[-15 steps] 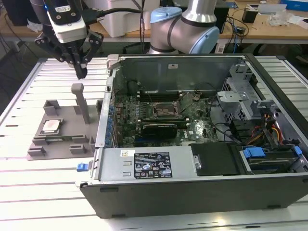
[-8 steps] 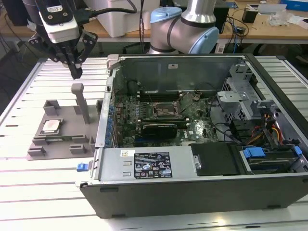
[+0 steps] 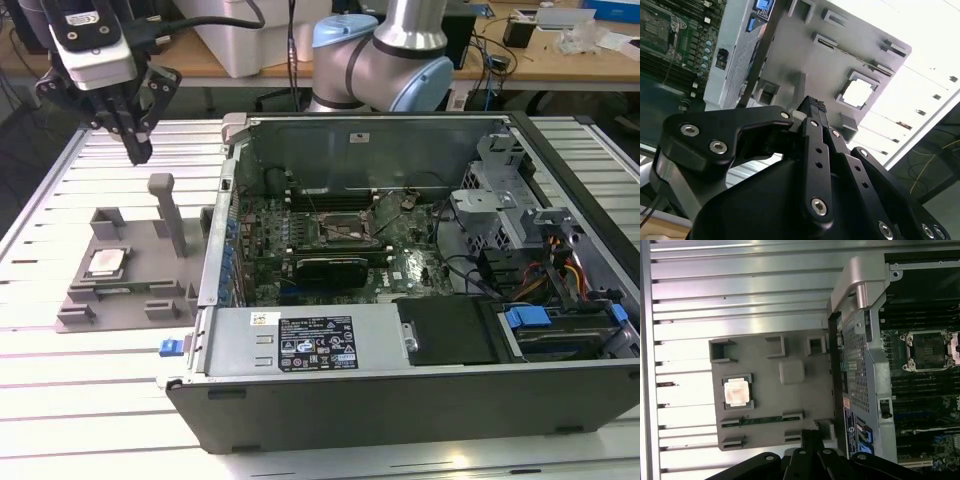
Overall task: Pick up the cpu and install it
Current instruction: 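Reach for the cpu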
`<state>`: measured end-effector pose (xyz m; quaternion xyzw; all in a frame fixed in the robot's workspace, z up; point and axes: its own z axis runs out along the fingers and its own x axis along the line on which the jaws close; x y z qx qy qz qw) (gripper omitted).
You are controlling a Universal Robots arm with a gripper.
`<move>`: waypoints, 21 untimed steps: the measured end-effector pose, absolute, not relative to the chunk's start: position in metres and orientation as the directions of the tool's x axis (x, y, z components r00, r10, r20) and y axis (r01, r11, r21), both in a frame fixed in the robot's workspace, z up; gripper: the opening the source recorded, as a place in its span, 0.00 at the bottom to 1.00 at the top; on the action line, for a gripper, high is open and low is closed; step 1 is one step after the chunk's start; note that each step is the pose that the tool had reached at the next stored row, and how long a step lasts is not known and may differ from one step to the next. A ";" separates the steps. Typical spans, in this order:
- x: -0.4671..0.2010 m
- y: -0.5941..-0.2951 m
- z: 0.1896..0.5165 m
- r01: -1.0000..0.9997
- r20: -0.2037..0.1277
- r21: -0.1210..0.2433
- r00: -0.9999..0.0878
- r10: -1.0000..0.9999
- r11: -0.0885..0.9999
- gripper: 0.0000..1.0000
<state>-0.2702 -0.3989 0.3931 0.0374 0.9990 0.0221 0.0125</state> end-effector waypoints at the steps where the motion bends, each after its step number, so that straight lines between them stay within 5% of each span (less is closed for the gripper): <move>1: -0.273 -0.399 0.393 0.074 -0.023 0.045 -0.997 0.075 0.996 0.11; 21: -0.312 -0.399 0.393 0.074 -0.023 0.045 -0.997 0.075 0.996 0.11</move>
